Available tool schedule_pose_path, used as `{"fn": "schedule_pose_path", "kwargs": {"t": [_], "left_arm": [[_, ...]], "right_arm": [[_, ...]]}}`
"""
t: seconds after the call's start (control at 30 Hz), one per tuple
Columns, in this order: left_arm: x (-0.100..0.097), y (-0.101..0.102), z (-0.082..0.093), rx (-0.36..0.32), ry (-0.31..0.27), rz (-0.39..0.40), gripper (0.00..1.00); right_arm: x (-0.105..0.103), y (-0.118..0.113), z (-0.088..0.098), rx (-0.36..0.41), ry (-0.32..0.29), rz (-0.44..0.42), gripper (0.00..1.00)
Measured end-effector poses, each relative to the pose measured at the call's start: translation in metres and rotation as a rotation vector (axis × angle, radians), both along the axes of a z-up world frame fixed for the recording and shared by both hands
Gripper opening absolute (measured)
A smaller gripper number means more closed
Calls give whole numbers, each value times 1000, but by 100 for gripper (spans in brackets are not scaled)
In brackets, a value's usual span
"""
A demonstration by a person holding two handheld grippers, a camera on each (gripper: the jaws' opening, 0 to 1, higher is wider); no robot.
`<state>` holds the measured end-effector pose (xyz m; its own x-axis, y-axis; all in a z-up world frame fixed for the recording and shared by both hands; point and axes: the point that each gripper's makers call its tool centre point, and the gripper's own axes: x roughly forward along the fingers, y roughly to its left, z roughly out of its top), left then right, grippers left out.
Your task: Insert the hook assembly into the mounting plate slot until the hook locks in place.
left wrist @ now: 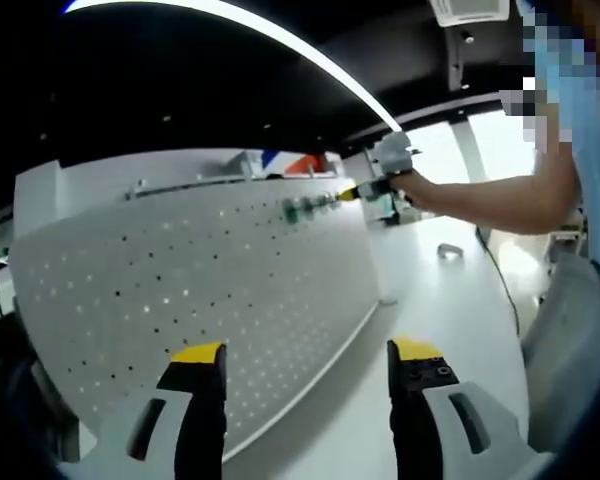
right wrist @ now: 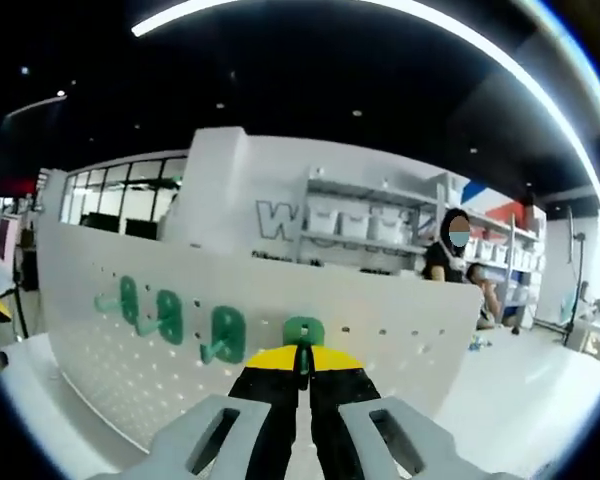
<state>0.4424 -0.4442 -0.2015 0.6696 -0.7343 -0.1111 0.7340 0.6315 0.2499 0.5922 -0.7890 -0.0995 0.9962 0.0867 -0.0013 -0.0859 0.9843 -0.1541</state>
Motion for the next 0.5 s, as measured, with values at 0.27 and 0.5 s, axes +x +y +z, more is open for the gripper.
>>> {"fn": "schedule_pose_path", "kwargs": {"t": [0.27, 0.5], "left_arm": [[0, 2, 1, -3, -1, 0, 66], [0, 3, 1, -6, -2, 5, 66]], "right_arm": [[3, 0, -1, 15, 22, -7, 1], [5, 0, -2, 13, 33, -10, 1]]}}
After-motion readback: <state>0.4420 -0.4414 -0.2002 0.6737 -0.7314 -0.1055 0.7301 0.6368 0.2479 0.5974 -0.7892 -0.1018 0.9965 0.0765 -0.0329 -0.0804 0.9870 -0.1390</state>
